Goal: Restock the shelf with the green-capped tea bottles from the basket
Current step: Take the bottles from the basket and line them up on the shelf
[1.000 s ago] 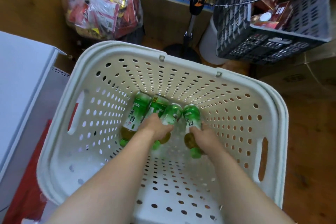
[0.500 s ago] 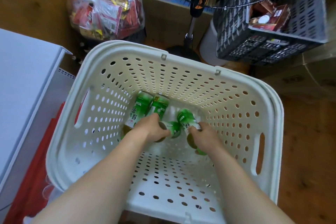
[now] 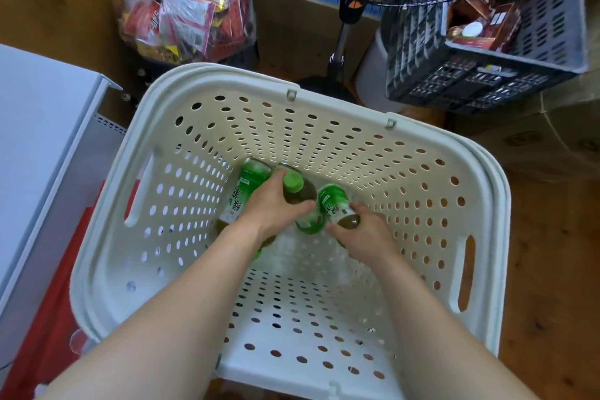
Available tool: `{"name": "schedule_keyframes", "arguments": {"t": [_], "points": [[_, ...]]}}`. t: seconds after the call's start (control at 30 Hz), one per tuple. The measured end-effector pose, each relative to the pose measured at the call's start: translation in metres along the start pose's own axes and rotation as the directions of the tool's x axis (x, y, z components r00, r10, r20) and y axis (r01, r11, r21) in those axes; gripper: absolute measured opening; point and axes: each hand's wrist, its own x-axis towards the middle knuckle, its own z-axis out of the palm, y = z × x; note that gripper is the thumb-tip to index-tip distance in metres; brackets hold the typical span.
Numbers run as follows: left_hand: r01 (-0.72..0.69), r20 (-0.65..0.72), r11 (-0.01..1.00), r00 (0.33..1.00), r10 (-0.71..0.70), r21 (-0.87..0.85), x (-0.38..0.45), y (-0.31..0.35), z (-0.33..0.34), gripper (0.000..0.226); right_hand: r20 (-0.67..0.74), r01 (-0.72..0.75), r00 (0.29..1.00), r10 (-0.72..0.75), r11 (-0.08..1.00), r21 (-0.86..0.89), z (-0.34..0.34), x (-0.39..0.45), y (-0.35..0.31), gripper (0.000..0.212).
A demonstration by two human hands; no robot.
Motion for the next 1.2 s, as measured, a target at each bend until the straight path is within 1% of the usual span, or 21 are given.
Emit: {"name": "schedule_keyframes", "arguments": {"t": [0.07,0.13,0.2,0.3,0.33,0.4,0.43,0.5,0.57,0.63,0.7,0.77,0.83,0.9,0.93,1.0,1.1,1.2], "points": [[-0.071,0.039,0.996,0.997,0.069,0.051,0.005,0.004,0.004,0.079,0.014,0.004,1.0,-0.004,1.0,-0.025,-0.004,0.0,0.0,0.083],[-0.104,0.022,0.987,0.995,0.102,0.121,0.01,0.009,0.009,0.08,-0.015,0.026,1.0,-0.027,0.999,-0.033,-0.008,-0.001,-0.001,0.075],[-0.127,0.003,0.982,0.992,0.128,0.138,0.014,0.014,0.013,0.075,-0.099,0.069,0.993,-0.07,0.998,-0.011,-0.011,-0.004,-0.003,0.067],[-0.129,-0.044,0.982,0.99,0.136,0.136,0.017,0.019,0.016,0.074,-0.201,0.099,0.975,-0.093,0.995,0.023,-0.021,-0.008,-0.009,0.063],[-0.119,-0.055,0.985,0.99,0.127,0.129,0.019,0.019,0.018,0.077,-0.221,0.118,0.969,-0.112,0.993,0.018,-0.023,-0.009,-0.011,0.064],[-0.091,-0.014,0.99,0.996,0.093,0.106,0.023,0.017,0.022,0.082,-0.244,0.156,0.958,-0.152,0.988,-0.005,-0.027,-0.009,-0.018,0.068],[-0.087,0.012,0.993,0.996,0.086,0.082,0.026,0.016,0.023,0.08,-0.257,0.172,0.952,-0.166,0.985,0.0,-0.027,-0.008,-0.019,0.07],[-0.074,0.071,0.997,0.995,0.073,0.007,0.03,0.016,0.027,0.077,-0.278,0.183,0.947,-0.159,0.981,0.062,-0.024,-0.008,-0.019,0.071],[-0.062,0.134,0.997,0.989,0.069,-0.053,0.032,0.019,0.029,0.069,-0.292,0.206,0.942,-0.164,0.972,0.117,-0.022,-0.01,-0.017,0.068],[-0.097,0.144,0.993,0.984,0.105,-0.065,0.031,0.021,0.03,0.062,-0.307,0.238,0.933,-0.185,0.961,0.144,-0.022,-0.015,-0.013,0.061],[-0.122,0.101,0.99,0.986,0.129,-0.072,0.025,0.024,0.025,0.06,-0.299,0.254,0.937,-0.179,0.939,0.231,-0.027,-0.024,-0.014,0.054],[-0.119,0.018,0.987,0.992,0.122,-0.105,0.012,0.03,0.014,0.061,-0.268,0.264,0.946,-0.18,0.911,0.318,-0.034,-0.033,-0.018,0.046],[-0.125,-0.047,0.984,0.992,0.12,-0.124,-0.003,0.038,-0.002,0.067,-0.217,0.301,0.948,-0.233,0.878,0.373,-0.043,-0.046,-0.023,0.041],[-0.146,-0.096,0.986,0.986,0.138,-0.084,-0.021,0.048,-0.019,0.074,-0.203,0.34,0.939,-0.278,0.848,0.406,-0.054,-0.059,-0.03,0.039],[-0.166,-0.13,0.984,0.979,0.158,-0.057,-0.03,0.053,-0.027,0.07,-0.204,0.357,0.933,-0.296,0.835,0.419,-0.06,-0.067,-0.036,0.037],[-0.21,-0.215,0.977,0.957,0.195,-0.048,-0.051,0.064,-0.043,0.058,-0.216,0.399,0.917,-0.336,0.802,0.445,-0.073,-0.081,-0.049,0.036],[-0.26,-0.286,0.962,0.931,0.229,-0.077,-0.081,0.079,-0.065,0.052,-0.236,0.465,0.885,-0.401,0.768,0.441,-0.095,-0.103,-0.076,0.037],[-0.289,-0.353,0.951,0.906,0.236,-0.106,-0.108,0.093,-0.095,0.048,-0.234,0.568,0.819,-0.524,0.679,0.466,-0.116,-0.126,-0.108,0.03]]}}
